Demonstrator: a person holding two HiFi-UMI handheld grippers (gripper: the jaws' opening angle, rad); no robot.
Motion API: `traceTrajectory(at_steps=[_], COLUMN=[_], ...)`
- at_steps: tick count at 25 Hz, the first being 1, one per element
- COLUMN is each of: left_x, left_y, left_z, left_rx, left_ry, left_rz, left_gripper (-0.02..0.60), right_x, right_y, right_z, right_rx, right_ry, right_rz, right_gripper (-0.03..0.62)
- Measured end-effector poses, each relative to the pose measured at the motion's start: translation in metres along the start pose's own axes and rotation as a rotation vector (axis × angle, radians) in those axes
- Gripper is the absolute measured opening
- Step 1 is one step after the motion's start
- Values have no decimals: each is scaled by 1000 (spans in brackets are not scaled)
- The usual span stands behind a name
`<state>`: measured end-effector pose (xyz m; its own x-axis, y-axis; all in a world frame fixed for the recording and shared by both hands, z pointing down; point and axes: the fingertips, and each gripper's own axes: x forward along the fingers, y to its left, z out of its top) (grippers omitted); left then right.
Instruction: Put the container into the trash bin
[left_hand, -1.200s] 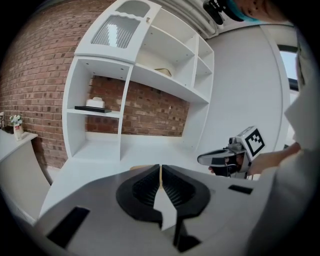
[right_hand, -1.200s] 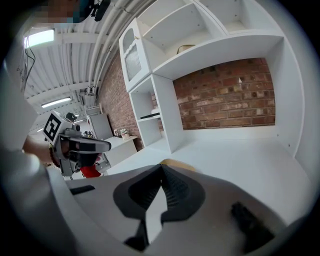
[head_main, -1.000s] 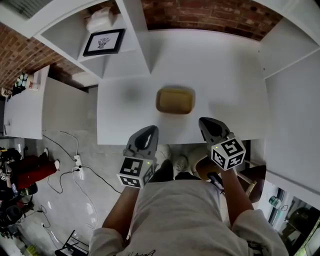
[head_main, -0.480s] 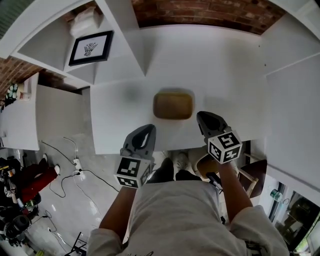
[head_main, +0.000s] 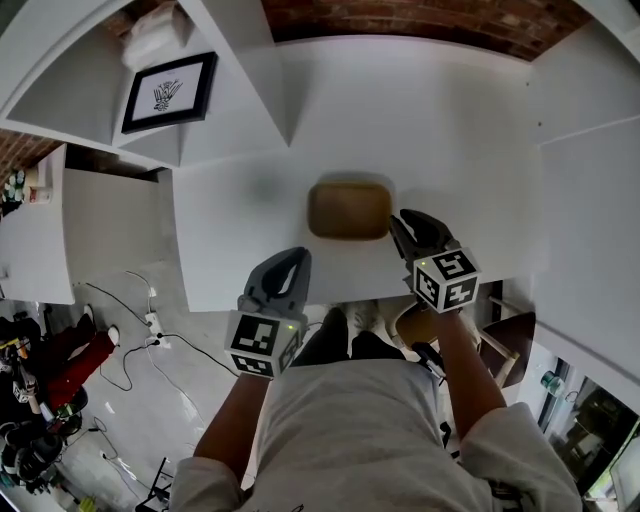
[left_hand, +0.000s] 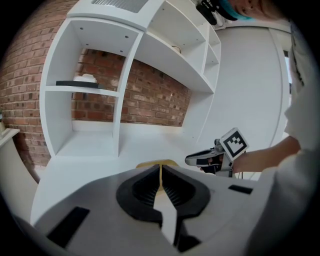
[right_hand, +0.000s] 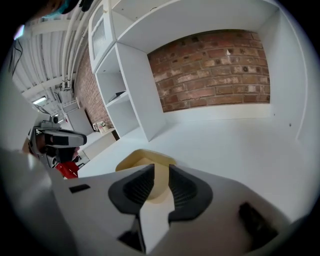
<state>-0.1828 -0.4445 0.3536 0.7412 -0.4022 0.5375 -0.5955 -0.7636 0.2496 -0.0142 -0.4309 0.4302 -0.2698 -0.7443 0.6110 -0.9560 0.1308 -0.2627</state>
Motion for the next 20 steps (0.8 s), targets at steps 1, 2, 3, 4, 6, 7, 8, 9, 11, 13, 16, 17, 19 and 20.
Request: traceTrajectory(at_steps=[1,2,3,4,6,7,8,9,11,13,16,17,19,20], left_x=[0,0,1,1,3,4,4,5,7,7,8,8,8,8], left_y=[1,2,2,3,3,3,3,4,5,6,9,10,11,12], left_z=[-1,-3,-5,-7,-11,-12,-13,-14,-14,-14,-15,-16,-17,-18], left_rx=[-3,-5,-7,-9,-14,-18,-20,-22,-26,-30,-35,-37,-40,-42], left_ry=[4,9,14,19,28,32,35,37,40,41,42,43,46,48], left_rz=[0,0,-1,-2,-4,-5,-7,-8,-11,-11,-8,-8,-8,-8], left_gripper=[26,26,26,26,26,26,26,26,26,26,26,26,26,26], right_x=[3,7,10,13,19,21,23,25,29,32,36,38,40,42], right_y=[-1,-3,-4,-6,-10,-12,-13,-14,-16,-17,-18,-18,-18,-17], right_z=[-2,-3,-5,-8,-13,-15,-17,-18,-21,-24,-29,-30,-31,-32], right_rx=[11,23,33,40,50,55,60,65,73,82,96,100,106,108], right_ry=[3,7,13,21,40,49,57,64,77,93,109,112,118,122], right_rz=[2,3,3,-1,-9,-12,-14,-15,-17,-15,-14,-14,-14,-14], right_gripper=[87,87,89,91,94,95,95,95,95,95,95,95,95,95])
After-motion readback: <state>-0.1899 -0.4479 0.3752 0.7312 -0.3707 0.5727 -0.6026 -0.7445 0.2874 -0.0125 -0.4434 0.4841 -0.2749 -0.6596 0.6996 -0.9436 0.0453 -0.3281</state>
